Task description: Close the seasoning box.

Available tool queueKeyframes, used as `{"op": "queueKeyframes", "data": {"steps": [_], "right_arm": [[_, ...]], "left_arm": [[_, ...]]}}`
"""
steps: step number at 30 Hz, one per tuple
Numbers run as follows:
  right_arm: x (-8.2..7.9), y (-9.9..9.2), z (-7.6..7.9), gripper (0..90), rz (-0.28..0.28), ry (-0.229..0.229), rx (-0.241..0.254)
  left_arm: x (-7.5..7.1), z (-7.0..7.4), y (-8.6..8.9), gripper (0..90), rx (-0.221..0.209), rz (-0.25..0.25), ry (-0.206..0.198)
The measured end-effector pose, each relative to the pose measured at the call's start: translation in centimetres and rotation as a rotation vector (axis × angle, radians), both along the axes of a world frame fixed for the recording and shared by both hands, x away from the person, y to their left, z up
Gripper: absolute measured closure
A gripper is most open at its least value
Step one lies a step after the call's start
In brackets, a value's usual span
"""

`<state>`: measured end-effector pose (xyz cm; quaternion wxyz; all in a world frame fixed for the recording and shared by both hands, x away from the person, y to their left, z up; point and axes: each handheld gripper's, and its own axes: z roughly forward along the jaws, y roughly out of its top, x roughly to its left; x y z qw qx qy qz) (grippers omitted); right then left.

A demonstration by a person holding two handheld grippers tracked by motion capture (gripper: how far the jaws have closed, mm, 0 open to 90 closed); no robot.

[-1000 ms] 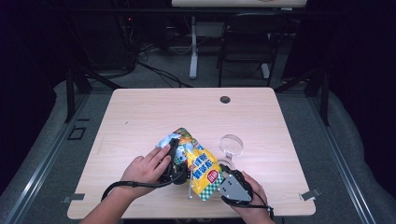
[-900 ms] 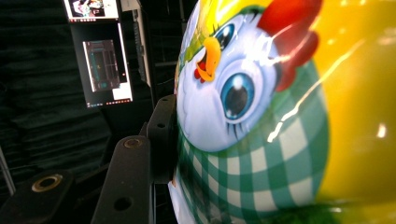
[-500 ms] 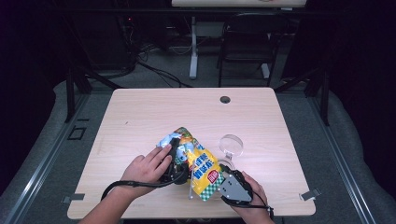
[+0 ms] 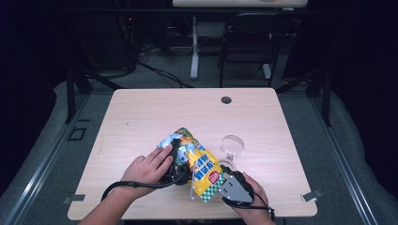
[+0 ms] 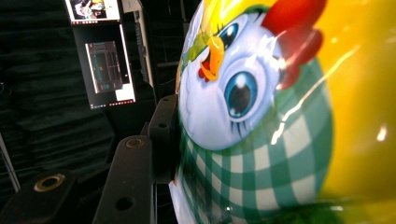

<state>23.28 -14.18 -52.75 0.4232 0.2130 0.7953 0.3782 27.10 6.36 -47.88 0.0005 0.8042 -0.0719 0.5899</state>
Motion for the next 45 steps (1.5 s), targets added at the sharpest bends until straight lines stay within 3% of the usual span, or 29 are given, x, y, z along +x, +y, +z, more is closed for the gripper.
{"op": "queueKeyframes", "data": {"steps": [2,16,23,40,45], "right_arm": [[0.0,0.0,0.0,71.1,0.002,0.002,-0.001],[0.1,-0.2,0.1,71.1,0.0,-0.002,0.013],[0.1,-0.2,0.1,71.1,0.0,0.011,0.018],[0.7,-0.8,0.6,71.1,0.003,0.083,0.13],[0.7,-0.7,0.4,71.2,-0.004,0.073,0.106]], "left_arm": [[0.0,0.1,0.0,58.6,0.003,0.012,0.018],[-0.2,0.4,-0.2,58.8,0.013,0.009,0.007],[-0.1,0.6,-0.4,58.8,0.02,0.011,0.024],[0.2,1.5,-0.9,59.0,0.054,0.012,0.03],[0.3,1.6,-1.1,59.2,0.073,0.009,0.037]]}}
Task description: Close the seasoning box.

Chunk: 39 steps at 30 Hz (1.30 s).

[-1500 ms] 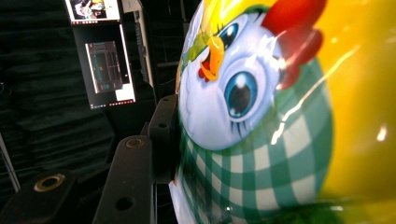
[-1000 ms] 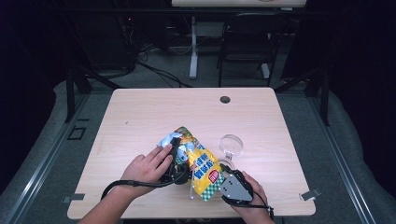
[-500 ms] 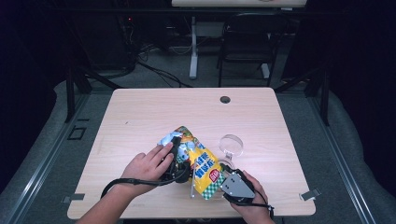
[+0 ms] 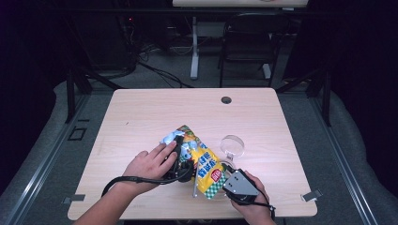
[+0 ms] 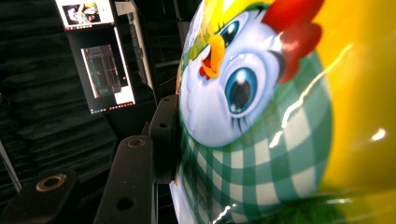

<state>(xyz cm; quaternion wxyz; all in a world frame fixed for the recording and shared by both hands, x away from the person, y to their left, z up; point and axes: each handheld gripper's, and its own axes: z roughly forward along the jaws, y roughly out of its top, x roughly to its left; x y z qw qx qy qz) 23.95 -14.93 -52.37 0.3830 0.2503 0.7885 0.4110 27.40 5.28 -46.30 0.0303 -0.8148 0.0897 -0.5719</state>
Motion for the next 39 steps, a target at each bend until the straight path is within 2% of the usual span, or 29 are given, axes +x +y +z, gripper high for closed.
{"op": "queueKeyframes", "data": {"steps": [14,29,33,39], "right_arm": [[-0.12,0.32,-0.31,71.3,-0.002,-0.035,-0.058],[-0.11,0.39,-0.46,71.3,-0.004,-0.028,-0.072],[-0.11,0.38,-0.48,71.3,-0.006,-0.028,-0.074],[0.0,0.31,-0.56,71.3,-0.009,-0.03,-0.079]], "left_arm": [[-0.06,0.25,-0.11,59.5,0.033,-0.002,0.011],[-0.36,0.34,-0.25,59.5,0.06,-0.003,0.007],[-0.42,0.3,-0.23,59.5,0.051,-0.002,0.009],[-0.45,0.39,-0.31,59.7,0.06,-0.009,0.01]]}}
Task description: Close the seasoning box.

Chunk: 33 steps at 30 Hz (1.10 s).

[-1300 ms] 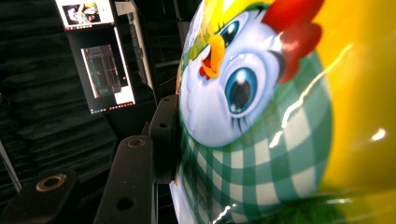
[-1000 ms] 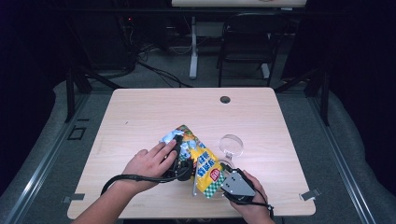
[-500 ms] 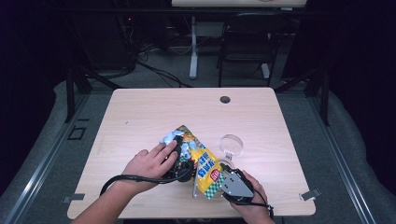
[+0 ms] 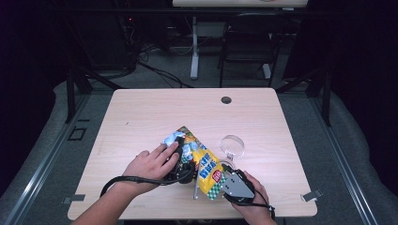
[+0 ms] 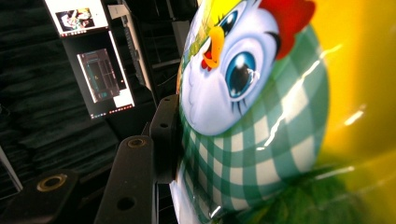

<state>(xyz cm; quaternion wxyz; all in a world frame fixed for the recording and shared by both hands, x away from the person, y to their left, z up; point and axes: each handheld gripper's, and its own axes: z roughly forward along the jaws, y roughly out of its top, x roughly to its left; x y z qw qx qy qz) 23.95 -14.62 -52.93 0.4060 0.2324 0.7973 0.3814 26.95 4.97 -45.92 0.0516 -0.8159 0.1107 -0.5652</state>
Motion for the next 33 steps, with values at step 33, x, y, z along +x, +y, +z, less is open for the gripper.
{"op": "queueKeyframes", "data": {"steps": [33], "right_arm": [[0.26,-0.23,-0.01,71.3,0.003,0.033,0.036]], "left_arm": [[-0.11,0.74,-0.5,60.4,0.047,0.002,0.021]]}}
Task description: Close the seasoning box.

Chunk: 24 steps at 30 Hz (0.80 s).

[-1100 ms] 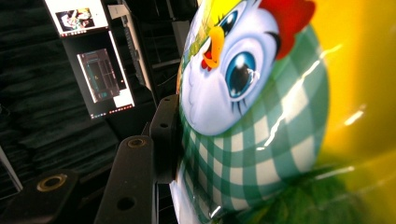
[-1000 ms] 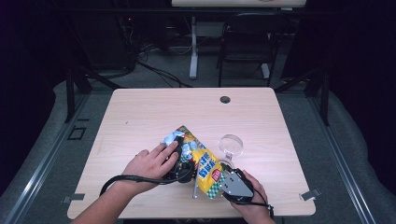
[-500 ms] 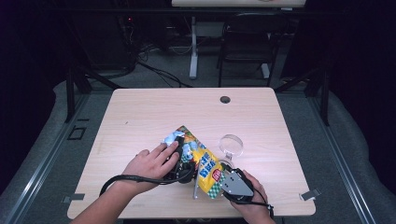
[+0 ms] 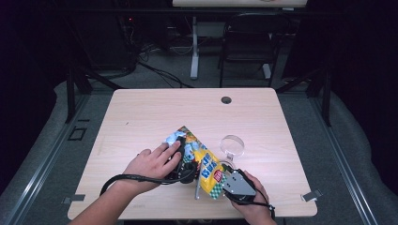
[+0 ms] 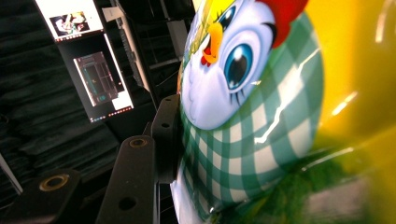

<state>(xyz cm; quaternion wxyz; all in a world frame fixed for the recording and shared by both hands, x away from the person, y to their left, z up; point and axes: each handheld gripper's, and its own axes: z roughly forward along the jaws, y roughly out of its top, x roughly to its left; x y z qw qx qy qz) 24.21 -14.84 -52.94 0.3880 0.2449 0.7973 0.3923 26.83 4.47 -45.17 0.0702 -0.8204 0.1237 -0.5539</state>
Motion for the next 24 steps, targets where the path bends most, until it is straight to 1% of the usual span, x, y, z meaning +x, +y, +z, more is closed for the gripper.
{"op": "queueKeyframes", "data": {"steps": [7,12,13,18,21,24], "right_arm": [[0.13,-0.06,-0.09,71.3,0.005,0.016,0.019],[0.2,-0.08,-0.1,71.3,0.004,0.023,0.023],[0.23,-0.05,-0.13,71.3,0.007,0.026,0.03],[0.29,-0.14,-0.15,71.3,0.0,0.023,0.025],[0.3,-0.19,-0.14,71.2,-0.005,0.018,0.026],[0.34,-0.21,-0.18,71.2,-0.005,0.019,0.026]], "left_arm": [[0.06,0.18,-0.28,60.5,0.025,0.005,0.011],[0.14,0.26,-0.28,60.5,0.031,0.009,0.018],[0.13,0.27,-0.3,60.5,0.033,0.009,0.017],[0.0,0.38,-0.48,60.6,0.042,0.007,0.008],[-0.05,0.35,-0.59,60.6,0.039,0.008,0.005],[-0.07,0.43,-0.74,60.6,0.049,0.007,0.005]]}}
